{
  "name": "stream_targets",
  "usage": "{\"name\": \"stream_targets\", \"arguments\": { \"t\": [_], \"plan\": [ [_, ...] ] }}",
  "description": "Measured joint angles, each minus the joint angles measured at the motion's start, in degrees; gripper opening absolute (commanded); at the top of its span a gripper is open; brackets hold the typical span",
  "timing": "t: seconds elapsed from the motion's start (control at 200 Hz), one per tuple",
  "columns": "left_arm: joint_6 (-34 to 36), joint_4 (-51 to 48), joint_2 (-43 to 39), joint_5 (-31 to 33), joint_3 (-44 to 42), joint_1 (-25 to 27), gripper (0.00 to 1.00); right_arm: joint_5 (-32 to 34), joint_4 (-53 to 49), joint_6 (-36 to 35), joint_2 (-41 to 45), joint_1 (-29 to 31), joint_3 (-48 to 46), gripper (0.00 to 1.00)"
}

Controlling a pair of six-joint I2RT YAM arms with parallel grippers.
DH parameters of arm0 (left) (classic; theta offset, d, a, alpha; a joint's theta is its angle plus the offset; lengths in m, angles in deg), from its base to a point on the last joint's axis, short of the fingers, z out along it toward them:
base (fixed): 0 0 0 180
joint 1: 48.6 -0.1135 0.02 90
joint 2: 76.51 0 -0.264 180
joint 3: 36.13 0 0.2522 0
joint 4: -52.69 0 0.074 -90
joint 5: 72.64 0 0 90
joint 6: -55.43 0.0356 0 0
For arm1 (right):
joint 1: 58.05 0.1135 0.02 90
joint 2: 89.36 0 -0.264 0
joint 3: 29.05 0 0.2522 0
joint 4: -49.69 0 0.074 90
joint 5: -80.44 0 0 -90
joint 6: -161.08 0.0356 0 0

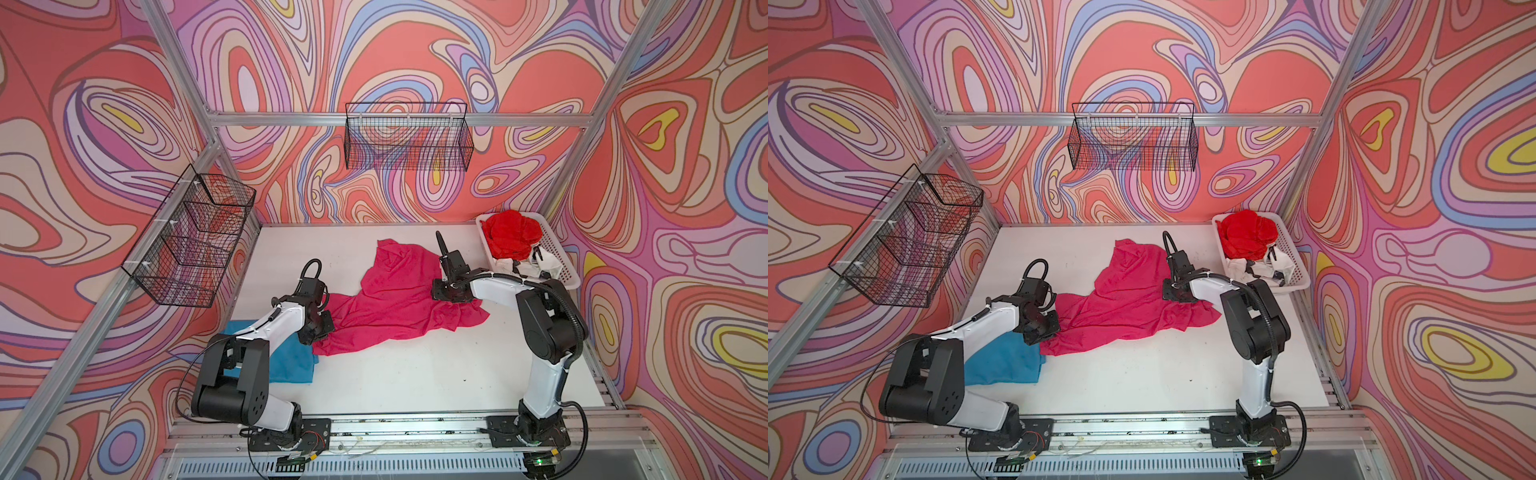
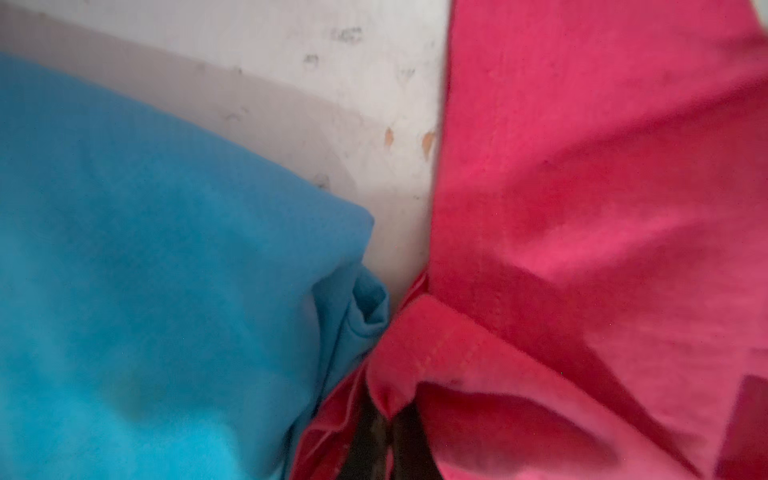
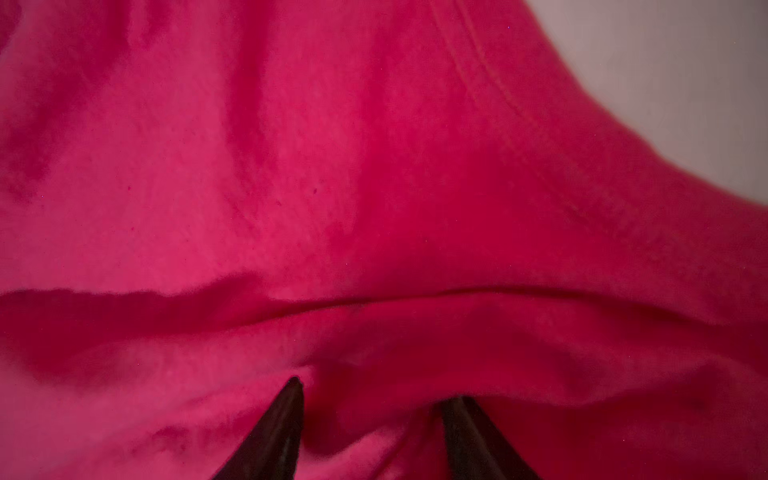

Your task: Fold and stack the t-shirts

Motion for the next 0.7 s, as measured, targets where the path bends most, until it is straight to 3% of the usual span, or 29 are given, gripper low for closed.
{"name": "stream_targets", "arguments": {
  "t": [0.195,0.295,0.381,0.701],
  "plan": [
    [1.57,0.24,7.04,-0.15,9.68,-0.02,0.0,0.0,0.63,-1.64,-5.22,-3.67,6.99,0.58],
    [2.4,0.17,9.07,-0.17,15.1,-0.02,0.0,0.17,-1.44,-2.75,-6.12,-4.79,9.2,0.7],
    [2.99,0.0,8.66,-0.17,18.49,-0.04,0.0,0.92,-4.59,-3.69,-4.85,-5.31,8.96,0.74],
    [4.04,-2.47,1.84,0.17,19.8,-0.04,0.0,3.32,-10.95,-2.73,17.62,-12.07,-6.08,0.73]
  ]
}}
